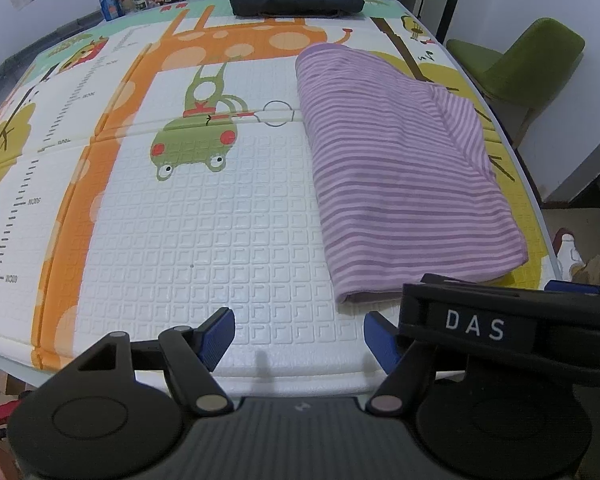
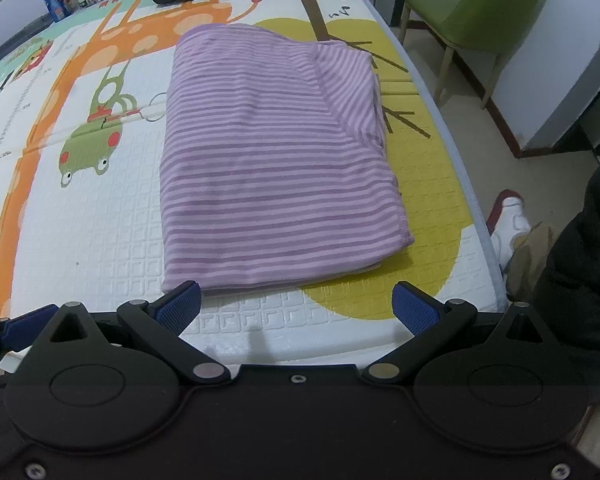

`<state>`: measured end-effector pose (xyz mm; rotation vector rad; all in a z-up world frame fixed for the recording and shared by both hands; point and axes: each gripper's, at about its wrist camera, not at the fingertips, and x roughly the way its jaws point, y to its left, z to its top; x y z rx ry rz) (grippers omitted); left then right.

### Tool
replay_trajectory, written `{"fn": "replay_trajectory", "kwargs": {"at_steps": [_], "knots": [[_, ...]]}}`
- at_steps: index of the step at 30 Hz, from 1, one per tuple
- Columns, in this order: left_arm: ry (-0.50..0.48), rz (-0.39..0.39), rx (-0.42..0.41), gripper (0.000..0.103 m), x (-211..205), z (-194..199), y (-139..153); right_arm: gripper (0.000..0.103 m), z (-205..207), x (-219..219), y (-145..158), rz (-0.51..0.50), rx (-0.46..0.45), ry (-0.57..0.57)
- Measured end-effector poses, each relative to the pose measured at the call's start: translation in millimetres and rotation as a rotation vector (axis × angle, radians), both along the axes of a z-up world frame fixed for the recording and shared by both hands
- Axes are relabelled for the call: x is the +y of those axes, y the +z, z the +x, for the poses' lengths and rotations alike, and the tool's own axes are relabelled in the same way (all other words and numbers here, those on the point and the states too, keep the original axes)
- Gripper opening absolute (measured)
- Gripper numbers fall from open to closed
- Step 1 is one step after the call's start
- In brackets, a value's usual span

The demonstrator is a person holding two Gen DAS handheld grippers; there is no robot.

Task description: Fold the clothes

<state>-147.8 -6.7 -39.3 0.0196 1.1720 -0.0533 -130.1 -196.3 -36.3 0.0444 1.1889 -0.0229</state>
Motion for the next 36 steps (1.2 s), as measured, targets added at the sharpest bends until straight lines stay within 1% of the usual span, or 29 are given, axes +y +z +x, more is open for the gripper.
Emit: {"fn": "replay_trajectory", "kwargs": {"at_steps": [28,36], "knots": [[-0.011,-0.007,0.004,0.074,-10.9,2.2,-3.0,0.102,-3.4,-15.2,-1.8,-0.002,0.001,-0.034],[-0.022,0.000,-0.007,0.073,-12.6,2.0,-2.4,0.102,-3.4,-16.4,-2.6,0.000,0.000,-0.035]]}}
